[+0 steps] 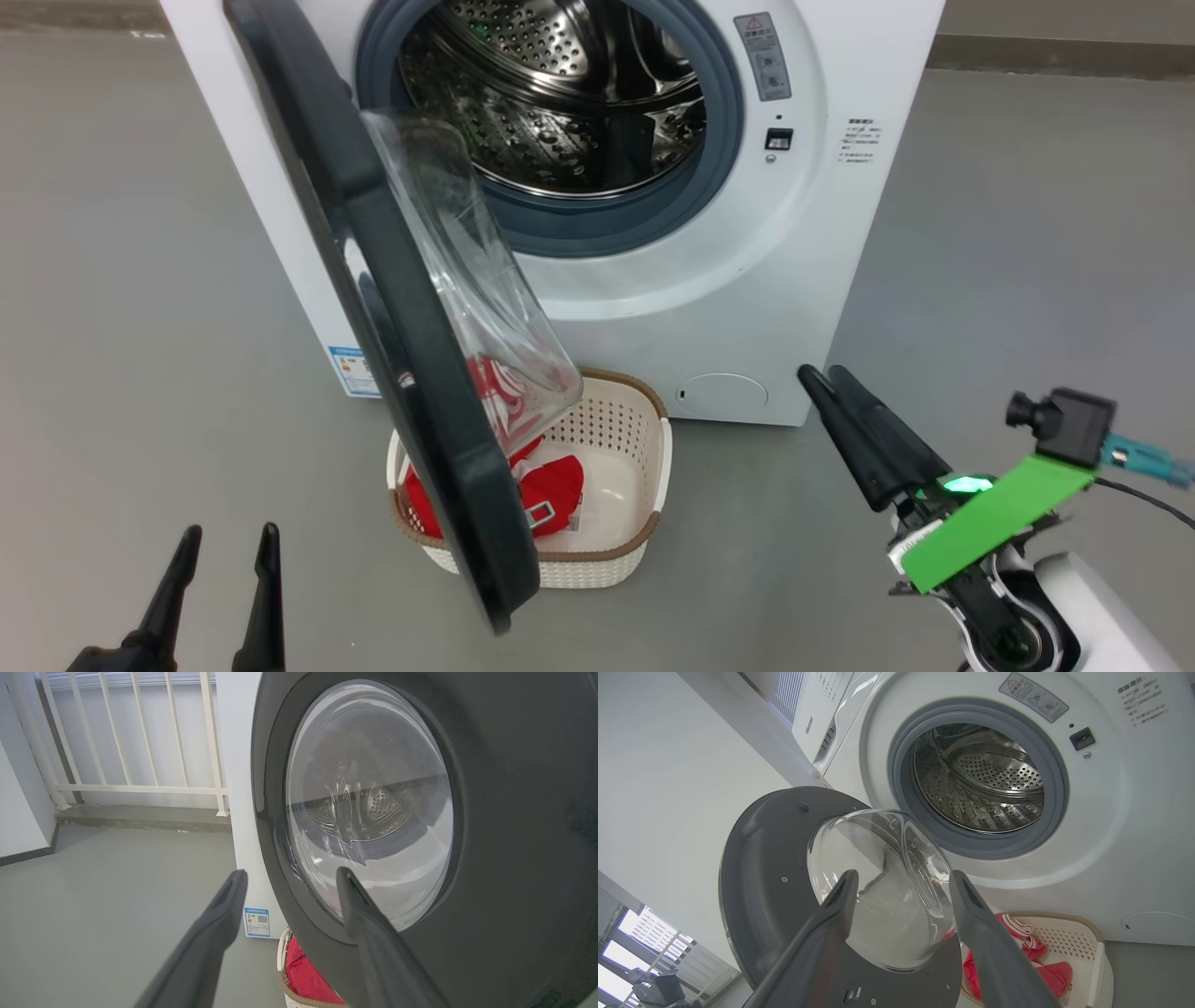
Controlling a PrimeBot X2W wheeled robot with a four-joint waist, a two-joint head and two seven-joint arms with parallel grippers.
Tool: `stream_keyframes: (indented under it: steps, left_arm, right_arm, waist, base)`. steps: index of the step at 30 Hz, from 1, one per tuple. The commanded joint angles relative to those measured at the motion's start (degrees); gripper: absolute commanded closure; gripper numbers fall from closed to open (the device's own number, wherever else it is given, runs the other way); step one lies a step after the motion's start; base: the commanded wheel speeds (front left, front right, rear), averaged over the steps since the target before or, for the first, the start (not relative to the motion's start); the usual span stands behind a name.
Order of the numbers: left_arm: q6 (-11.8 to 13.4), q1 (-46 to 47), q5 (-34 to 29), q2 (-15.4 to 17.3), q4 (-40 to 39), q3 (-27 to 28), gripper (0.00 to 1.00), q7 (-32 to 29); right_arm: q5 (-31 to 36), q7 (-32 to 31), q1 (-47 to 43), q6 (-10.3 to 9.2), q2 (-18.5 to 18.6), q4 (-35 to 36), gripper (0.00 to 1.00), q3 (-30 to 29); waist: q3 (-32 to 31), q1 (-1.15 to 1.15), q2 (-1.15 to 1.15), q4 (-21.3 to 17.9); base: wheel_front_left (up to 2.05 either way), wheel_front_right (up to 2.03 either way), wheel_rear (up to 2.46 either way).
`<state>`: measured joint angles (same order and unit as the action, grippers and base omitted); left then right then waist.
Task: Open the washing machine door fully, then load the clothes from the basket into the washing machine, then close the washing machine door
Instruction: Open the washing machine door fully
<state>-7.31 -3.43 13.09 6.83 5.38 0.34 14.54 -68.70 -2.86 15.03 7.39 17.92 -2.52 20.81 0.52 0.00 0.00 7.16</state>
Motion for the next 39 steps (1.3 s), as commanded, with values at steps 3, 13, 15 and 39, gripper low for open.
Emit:
stream_keyframes:
  steps: [3,13,15,39]
  left_arm:
    - [-0.18,0.95,-0.01,1.23,-1.84,2.15,0.0,0.46]
    - [-0.18,0.3,-0.03,0.8,-2.2,2.36,0.0,0.46]
    - [-0.18,0.19,-0.07,0.69,-2.29,2.42,0.0,0.46]
    - [-0.18,0.24,0.19,0.2,-2.75,2.93,0.0,0.46]
  right_arm:
    - [2.66,6.27,-1.39,0.1,2.23,1.41,0.0,2.09]
    - [12.21,17.55,-4.95,0.1,4.91,-3.28,0.0,3.36]
    - [15.09,17.77,-5.55,0.1,4.39,-4.35,0.0,2.24]
    - [41.96,17.85,-11.56,0.1,-2.21,-4.93,0.0,-9.59]
  waist:
    - [-0.27,0.0,0.0,-1.02]
    - [-0.9,0.0,0.0,-2.56]
    - [-1.05,0.0,0.0,-2.7]
    - [-0.81,0.0,0.0,-2.78]
  base:
    - [0.0,0.0,0.0]
    - [0.0,0.0,0.0]
    - [0.0,0.0,0.0]
    - [0.0,0.0,0.0]
